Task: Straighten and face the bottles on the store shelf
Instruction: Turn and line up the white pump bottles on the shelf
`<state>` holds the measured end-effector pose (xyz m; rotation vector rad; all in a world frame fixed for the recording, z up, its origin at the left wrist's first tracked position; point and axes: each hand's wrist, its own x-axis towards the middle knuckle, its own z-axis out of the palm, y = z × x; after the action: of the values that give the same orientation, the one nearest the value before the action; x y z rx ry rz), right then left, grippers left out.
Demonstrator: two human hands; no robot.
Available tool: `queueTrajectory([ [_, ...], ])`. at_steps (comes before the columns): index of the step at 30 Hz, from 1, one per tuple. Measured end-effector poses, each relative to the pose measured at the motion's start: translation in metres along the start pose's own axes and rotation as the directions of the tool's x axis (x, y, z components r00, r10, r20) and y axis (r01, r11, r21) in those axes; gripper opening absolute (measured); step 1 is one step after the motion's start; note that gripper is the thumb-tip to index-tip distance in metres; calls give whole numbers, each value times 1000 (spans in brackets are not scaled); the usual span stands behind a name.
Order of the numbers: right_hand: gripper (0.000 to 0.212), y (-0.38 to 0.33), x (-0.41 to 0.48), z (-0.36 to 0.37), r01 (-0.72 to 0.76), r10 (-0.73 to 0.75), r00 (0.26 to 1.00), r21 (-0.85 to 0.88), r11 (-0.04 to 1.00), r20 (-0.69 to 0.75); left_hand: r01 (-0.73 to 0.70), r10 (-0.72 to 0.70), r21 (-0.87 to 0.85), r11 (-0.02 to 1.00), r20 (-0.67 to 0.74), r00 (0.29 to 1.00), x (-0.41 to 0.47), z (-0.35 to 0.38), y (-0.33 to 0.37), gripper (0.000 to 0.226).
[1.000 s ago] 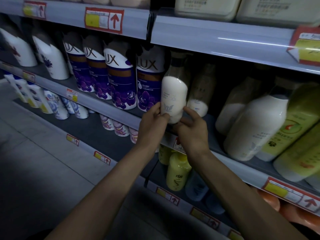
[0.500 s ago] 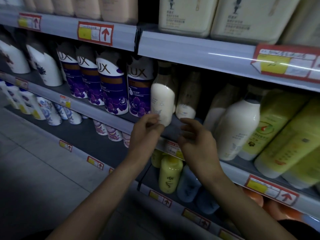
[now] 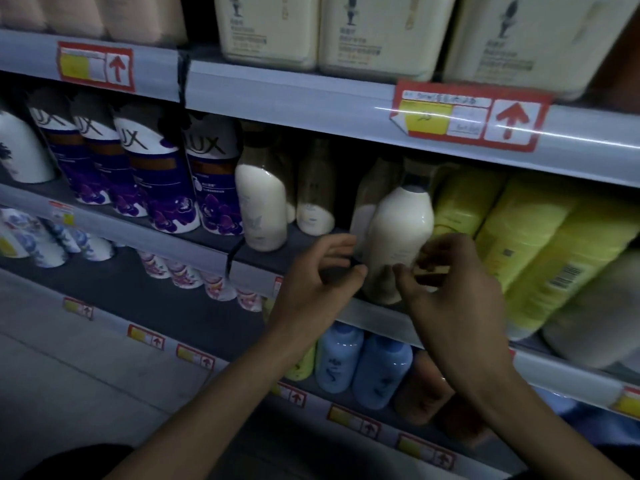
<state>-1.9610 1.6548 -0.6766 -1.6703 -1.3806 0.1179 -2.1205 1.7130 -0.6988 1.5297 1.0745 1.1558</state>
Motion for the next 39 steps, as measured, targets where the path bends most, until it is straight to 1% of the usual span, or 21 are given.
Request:
queueTrajectory([
  [2, 42, 8, 0, 1, -66, 67, 996, -27, 997, 51, 14, -14, -3, 1000, 15, 1000, 3, 10, -2, 35],
  [3, 45, 12, 0, 2, -109, 108, 990, 5, 994, 94, 17, -17, -8, 1000, 12, 1000, 4, 14, -3, 36],
  [6, 54, 16, 1, 7, -256, 205, 949, 204, 945, 238, 22, -22, -35, 999, -15, 1000, 7, 21, -7, 36],
  [8, 54, 19, 2, 8, -282, 218, 944, 261, 923, 249, 18, -19, -49, 999, -24, 1000, 7, 21, -8, 36],
  [11, 42, 24, 3, 6, -299, 239, 945, 294, 908, 223, 20, -21, -99, 995, -14, 1000, 6, 19, -9, 38],
  [13, 38, 28, 5, 5, -311, 252, 942, 303, 901, 220, 29, -31, -122, 992, -17, 999, 5, 15, -11, 40],
  [16, 42, 32, 6, 7, -311, 244, 938, 284, 907, 247, 34, -36, -97, 995, -24, 999, 3, 12, -18, 42],
  [18, 45, 33, 4, 12, -290, 211, 932, 258, 921, 295, 36, -38, -75, 996, -21, 999, 1, 12, -23, 43],
  [20, 48, 32, -1, 17, -269, 179, 931, 268, 925, 318, 38, -39, -65, 997, -10, 999, -3, 15, -25, 45],
  [22, 47, 32, -4, 21, -239, 159, 946, 280, 930, 281, 41, -42, -70, 997, -9, 999, -5, 17, -25, 46],
  [26, 41, 31, -3, 23, -227, 169, 963, 291, 929, 211, 92, -97, -170, 981, -21, 995, -2, 15, -19, 44],
  [29, 45, 30, -4, 24, -217, 160, 967, 309, 926, 200, 61, -62, -147, 987, -8, 998, 1, 15, -16, 42],
  [31, 48, 27, -7, 24, -198, 136, 970, 330, 923, 203, 43, -48, -145, 988, -33, 998, 1, 17, -17, 39],
  [33, 50, 24, -10, 23, -171, 109, 975, 338, 925, 195, 13, -26, -176, 984, -74, 997, -1, 20, -18, 39],
  [37, 62, 13, -15, 22, -126, 69, 982, 342, 931, 174, -35, -8, -286, 958, -147, 989, -8, 26, -16, 39],
  [39, 60, 13, -17, 25, -93, 41, 986, 333, 938, 160, -55, 3, -310, 949, -168, 986, -9, 26, -16, 39],
])
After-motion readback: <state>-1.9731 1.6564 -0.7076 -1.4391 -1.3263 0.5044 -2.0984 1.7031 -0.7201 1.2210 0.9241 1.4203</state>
